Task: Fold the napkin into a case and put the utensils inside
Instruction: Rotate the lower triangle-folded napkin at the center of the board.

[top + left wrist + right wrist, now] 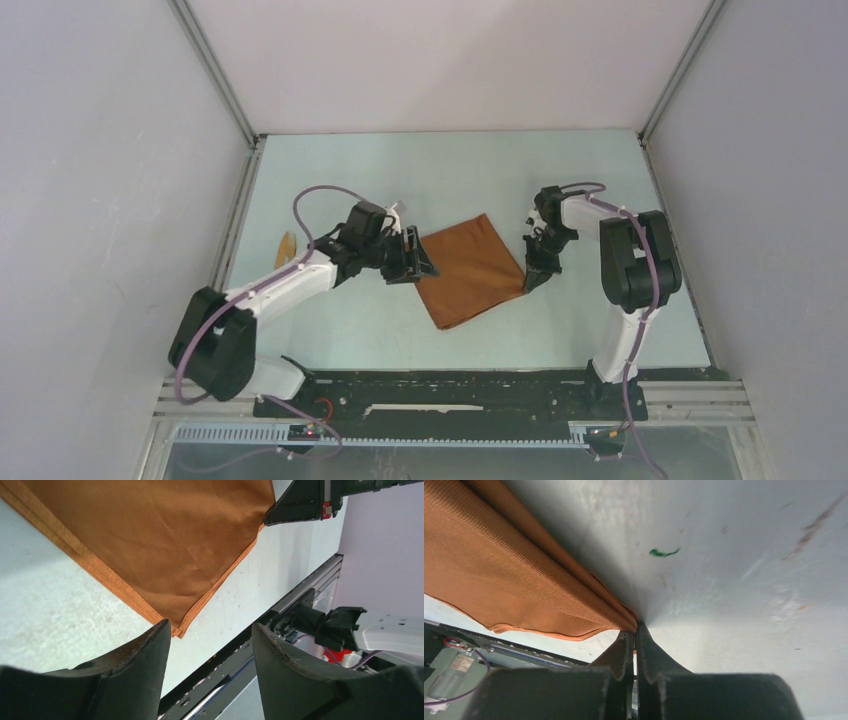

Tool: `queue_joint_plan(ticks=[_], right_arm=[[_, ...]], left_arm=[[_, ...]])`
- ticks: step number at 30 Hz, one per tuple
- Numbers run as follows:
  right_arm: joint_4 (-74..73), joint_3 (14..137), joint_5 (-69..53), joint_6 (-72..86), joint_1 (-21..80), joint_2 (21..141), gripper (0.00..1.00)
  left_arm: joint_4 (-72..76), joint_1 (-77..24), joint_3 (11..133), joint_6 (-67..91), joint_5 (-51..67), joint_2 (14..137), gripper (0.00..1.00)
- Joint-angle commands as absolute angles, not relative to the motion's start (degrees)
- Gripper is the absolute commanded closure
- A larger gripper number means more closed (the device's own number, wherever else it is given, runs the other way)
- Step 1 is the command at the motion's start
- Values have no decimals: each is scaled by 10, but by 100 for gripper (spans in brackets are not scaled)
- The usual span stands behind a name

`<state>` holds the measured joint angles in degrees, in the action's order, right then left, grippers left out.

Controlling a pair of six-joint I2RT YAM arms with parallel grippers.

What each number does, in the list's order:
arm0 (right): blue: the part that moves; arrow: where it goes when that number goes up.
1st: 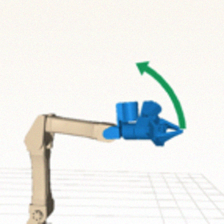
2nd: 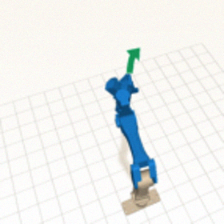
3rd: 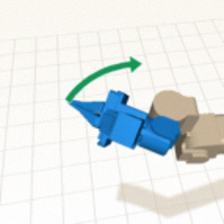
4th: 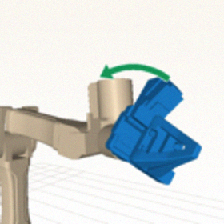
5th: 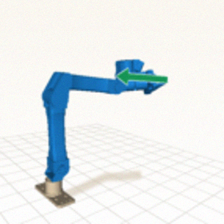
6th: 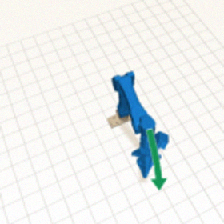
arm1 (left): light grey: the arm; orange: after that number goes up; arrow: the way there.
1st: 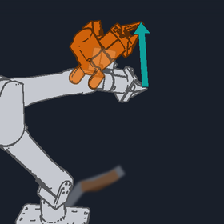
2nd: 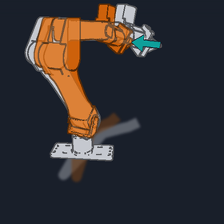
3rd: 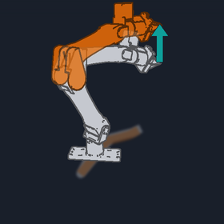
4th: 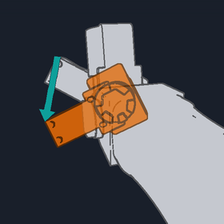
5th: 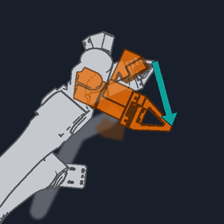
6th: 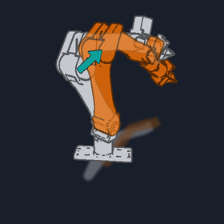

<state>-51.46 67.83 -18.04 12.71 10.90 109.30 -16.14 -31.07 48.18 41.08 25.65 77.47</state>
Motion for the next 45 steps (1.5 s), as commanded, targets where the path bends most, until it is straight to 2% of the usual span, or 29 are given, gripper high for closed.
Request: queue_joint_plan(ticks=[1, 4, 5, 6, 7, 9, 11, 12, 15, 19, 24, 28, 31, 35, 39, 42, 45], right_arm=[[-522, 731, -91, 59, 82, 1124, 100], [-533, 769, -80, 44, 76, 1136, 100], [-544, 780, -74, 43, 74, 1140, 94], [-551, 789, -70, 45, 74, 1140, 81], [-561, 794, -69, 48, 74, 1133, 64], [-579, 796, -49, 60, 84, 1099, 44], [-591, 797, -27, 71, 96, 1051, 30], [-593, 802, -30, 77, 100, 1030, 27], [-542, 805, -130, 95, 105, 986, 23], [-355, 752, -362, 154, 116, 988, 27], [-193, 613, -460, 226, 79, 993, 27], [-177, 565, -451, 215, 34, 1013, 29], [-193, 547, -400, 205, 9, 1013, 30], [-236, 548, -340, 191, 7, 983, 29], [-256, 569, -367, 190, 33, 927, 24], [-201, 601, -406, 226, 67, 921, 20], [-80, 640, -449, 306, 104, 985, 19]], left_arm=[[-72, -306, 503, 483, 292, 826, 35], [-59, -302, 538, 495, 287, 870, 35], [-56, -300, 549, 499, 285, 886, 35], [-53, -298, 561, 500, 286, 904, 36], [-53, -295, 571, 502, 290, 922, 37], [-51, -284, 592, 506, 297, 948, 38], [-51, -274, 603, 497, 296, 961, 37], [-55, -269, 607, 493, 295, 969, 38], [-62, -258, 605, 483, 290, 986, 39], [-72, -244, 613, 460, 275, 1008, 41], [-112, -233, 631, 424, 251, 1053, 42], [-114, -218, 616, 424, 218, 1071, 42], [-129, -215, 612, 424, 197, 1086, 43], [-148, -216, 612, 406, 190, 1062, 42], [-159, -218, 632, 397, 244, 1015, 37], [-140, -223, 651, 418, 318, 1002, 37], [-109, -225, 651, 442, 332, 998, 37]])
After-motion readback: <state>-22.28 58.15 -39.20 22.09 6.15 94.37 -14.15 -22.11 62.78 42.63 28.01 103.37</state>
